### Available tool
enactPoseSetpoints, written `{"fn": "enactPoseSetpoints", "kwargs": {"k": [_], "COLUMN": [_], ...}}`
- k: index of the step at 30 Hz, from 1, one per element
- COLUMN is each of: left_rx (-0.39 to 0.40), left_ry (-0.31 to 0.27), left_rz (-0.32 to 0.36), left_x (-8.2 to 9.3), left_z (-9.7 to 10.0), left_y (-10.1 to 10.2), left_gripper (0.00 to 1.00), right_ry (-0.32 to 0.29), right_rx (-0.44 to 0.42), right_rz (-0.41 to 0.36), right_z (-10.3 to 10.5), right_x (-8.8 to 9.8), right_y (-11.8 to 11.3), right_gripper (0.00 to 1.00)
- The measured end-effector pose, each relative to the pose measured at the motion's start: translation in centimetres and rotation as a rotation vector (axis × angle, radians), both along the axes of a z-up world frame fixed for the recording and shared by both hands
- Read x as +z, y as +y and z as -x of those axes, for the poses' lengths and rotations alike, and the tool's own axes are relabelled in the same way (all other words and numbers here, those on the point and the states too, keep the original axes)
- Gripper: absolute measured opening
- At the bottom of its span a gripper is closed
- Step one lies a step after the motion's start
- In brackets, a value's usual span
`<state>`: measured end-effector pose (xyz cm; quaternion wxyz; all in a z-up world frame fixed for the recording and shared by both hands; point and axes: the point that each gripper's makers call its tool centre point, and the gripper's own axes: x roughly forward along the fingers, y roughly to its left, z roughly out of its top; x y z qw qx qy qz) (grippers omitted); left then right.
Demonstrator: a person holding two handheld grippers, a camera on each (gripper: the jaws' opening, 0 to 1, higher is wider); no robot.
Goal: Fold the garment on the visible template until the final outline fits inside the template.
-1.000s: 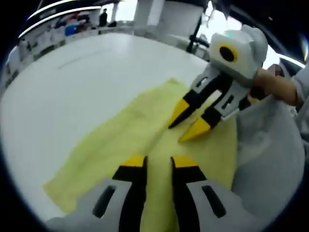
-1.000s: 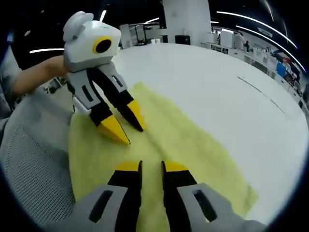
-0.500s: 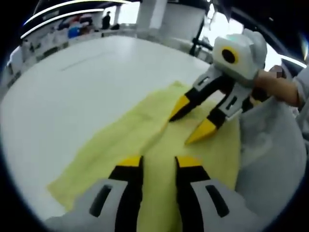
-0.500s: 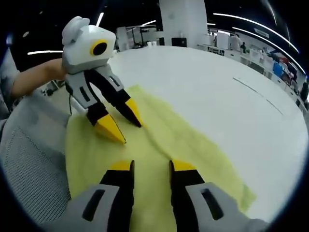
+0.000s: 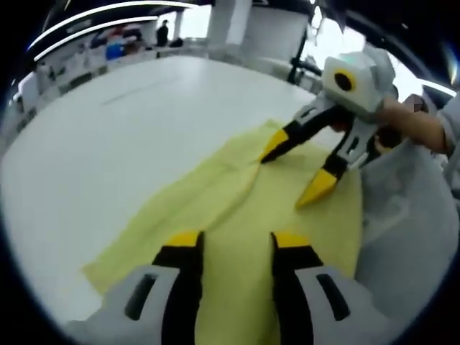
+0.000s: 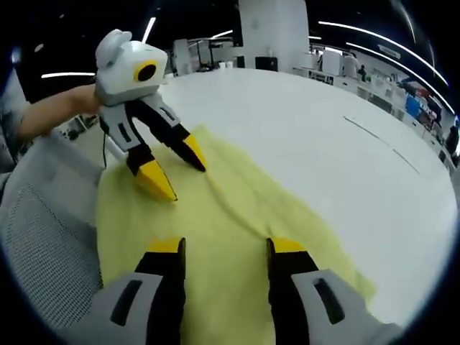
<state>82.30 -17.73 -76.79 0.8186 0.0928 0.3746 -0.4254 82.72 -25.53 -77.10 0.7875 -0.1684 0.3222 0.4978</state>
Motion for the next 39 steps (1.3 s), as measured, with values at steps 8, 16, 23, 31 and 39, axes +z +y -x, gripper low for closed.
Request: {"fn": "enactPoseSetpoints", "kwargs": {"k": [8, 16, 23, 31, 39], "left_rx": [0.004, 0.001, -0.009, -0.041, -0.026], "left_ry": [0.005, -0.004, -0.013, -0.035, -0.015], "left_rz": [-0.011, -0.027, -0.067, -0.080, -0.116], "left_x": [0.1, 0.7, 0.9, 1.4, 1.4], "left_z": [0.3, 0.9, 1.6, 2.6, 3.3], "left_y": [1.0, 2.0, 3.2, 3.7, 4.8], "left_gripper": [0.45, 0.54, 0.63, 0.81, 0.99], "right_ry": [0.031, 0.044, 0.052, 0.047, 0.042], "right_rx": [-0.009, -0.021, -0.025, -0.014, -0.001], "right_rz": [0.032, 0.061, 0.069, 0.094, 0.110], "right_z": [0.4, 0.7, 1.2, 1.7, 2.3], "right_x": [-0.4, -0.2, 0.2, 0.6, 1.1], "right_y": [-1.1, -1.9, -2.6, -3.2, -3.5], "right_gripper": [0.63, 0.70, 0.75, 0.79, 0.83]}}
